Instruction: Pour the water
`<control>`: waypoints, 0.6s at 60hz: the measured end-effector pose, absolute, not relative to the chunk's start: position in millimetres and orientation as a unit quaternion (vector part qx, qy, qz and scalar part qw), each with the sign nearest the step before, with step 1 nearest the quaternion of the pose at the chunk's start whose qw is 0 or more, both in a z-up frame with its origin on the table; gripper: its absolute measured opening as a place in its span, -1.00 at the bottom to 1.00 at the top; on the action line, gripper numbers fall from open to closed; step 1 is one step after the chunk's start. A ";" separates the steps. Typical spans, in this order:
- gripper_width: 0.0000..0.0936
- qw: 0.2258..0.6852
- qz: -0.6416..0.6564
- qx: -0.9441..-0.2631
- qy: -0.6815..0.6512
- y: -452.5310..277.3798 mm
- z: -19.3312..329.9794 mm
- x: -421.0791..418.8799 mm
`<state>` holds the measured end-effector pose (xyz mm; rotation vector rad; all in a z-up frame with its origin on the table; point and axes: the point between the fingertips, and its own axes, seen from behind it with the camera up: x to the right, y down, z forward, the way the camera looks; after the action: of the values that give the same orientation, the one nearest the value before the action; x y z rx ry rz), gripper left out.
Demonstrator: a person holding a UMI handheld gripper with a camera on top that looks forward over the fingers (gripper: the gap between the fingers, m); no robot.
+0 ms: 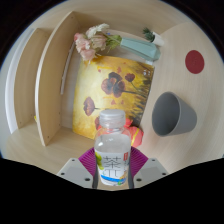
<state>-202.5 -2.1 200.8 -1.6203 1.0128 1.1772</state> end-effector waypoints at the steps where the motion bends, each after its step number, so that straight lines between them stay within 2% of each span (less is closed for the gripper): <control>1: -0.13 0.429 0.480 -0.642 0.417 -0.3 203.8 -199.9; 2: -0.13 0.420 0.489 -0.636 0.425 -3.5 202.5 -225.5; 12: -0.13 0.336 0.553 -0.553 0.525 1.7 210.7 -267.9; 23: -0.13 0.224 0.597 -0.457 0.620 0.5 211.3 -329.3; 28: -0.13 0.189 0.605 -0.428 0.644 3.0 214.9 -359.7; 36: -0.13 0.173 0.605 -0.403 0.665 12.6 231.6 -401.6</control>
<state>-401.6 12.6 231.6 -1.1427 1.8856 1.7159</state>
